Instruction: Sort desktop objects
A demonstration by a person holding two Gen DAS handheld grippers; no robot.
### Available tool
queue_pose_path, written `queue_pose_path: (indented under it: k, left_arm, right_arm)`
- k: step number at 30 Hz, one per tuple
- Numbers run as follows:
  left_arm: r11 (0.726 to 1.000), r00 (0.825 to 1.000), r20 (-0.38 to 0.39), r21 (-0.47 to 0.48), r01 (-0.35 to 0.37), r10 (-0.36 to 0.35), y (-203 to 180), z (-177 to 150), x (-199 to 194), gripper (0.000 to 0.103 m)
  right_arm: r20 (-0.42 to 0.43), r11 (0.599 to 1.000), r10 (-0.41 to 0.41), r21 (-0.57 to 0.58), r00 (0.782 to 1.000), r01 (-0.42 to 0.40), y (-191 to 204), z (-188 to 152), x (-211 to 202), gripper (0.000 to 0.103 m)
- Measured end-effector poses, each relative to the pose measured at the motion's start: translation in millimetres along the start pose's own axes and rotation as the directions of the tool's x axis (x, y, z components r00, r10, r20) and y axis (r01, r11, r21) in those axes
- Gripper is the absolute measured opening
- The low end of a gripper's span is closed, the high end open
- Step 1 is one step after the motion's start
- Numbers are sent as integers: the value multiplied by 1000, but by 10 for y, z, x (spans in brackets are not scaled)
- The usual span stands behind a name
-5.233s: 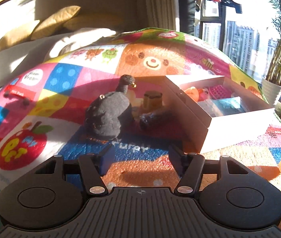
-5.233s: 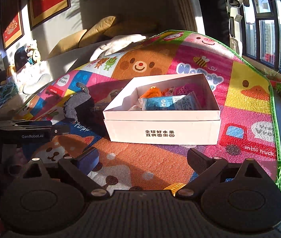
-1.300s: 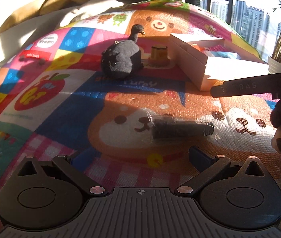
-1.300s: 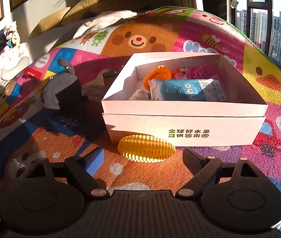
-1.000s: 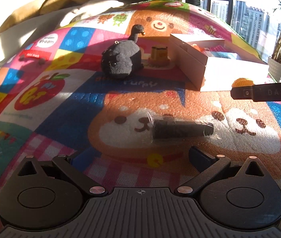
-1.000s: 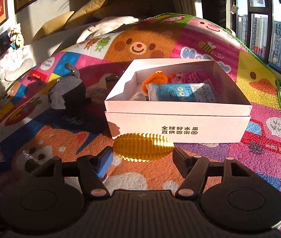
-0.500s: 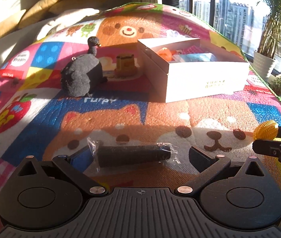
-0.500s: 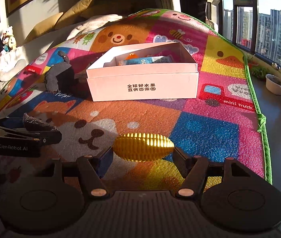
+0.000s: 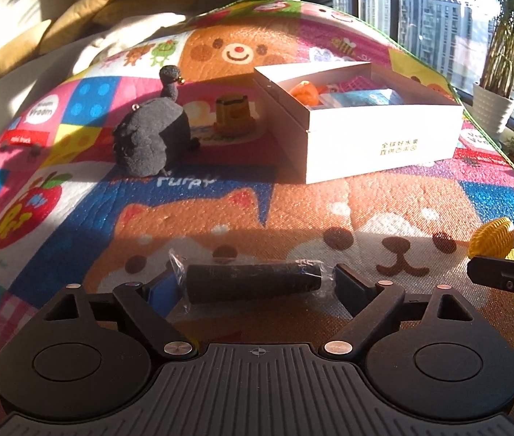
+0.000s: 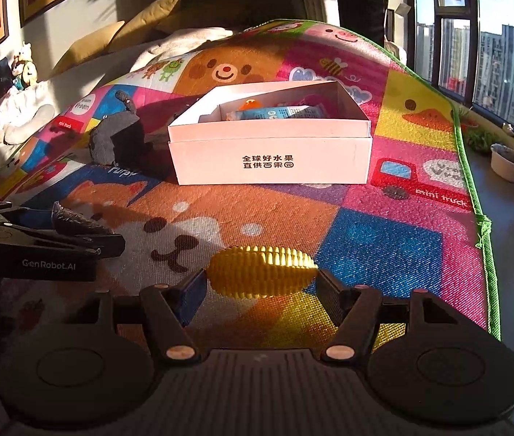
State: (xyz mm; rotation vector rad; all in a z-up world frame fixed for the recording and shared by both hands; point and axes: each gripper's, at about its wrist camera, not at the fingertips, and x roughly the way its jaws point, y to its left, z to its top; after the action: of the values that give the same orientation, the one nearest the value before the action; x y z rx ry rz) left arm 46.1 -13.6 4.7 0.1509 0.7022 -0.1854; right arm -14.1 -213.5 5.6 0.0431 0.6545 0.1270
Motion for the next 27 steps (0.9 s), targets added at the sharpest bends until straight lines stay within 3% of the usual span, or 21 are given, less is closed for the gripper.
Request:
queue_pose_path:
  k: [6, 14, 20, 23, 27]
  left_arm:
    - [1000, 1000, 6, 8, 21, -21, -45, -59, -165, 90]
    - [995, 996, 47, 63, 72, -75, -263, -116, -547, 90]
    - [988, 984, 141, 125, 87, -105, -468, 139, -768, 90]
    - [986, 971, 211, 149, 78, -109, -528, 412, -784, 90]
    - [989, 957, 266, 114, 91, -119, -537, 792, -589, 90]
  right_arm:
    - [4, 1000, -10, -12, 1000, 10, 9, -10, -43, 67]
    - [-72, 996, 37, -78, 997, -43, -2, -63, -295, 67]
    - [58, 995, 20, -97, 998, -14, -154, 182, -699, 67]
    - [152, 994, 17, -110, 988, 0, -228, 471, -818, 67]
    - [234, 997, 23, -83, 972, -3, -369, 1001, -776, 67]
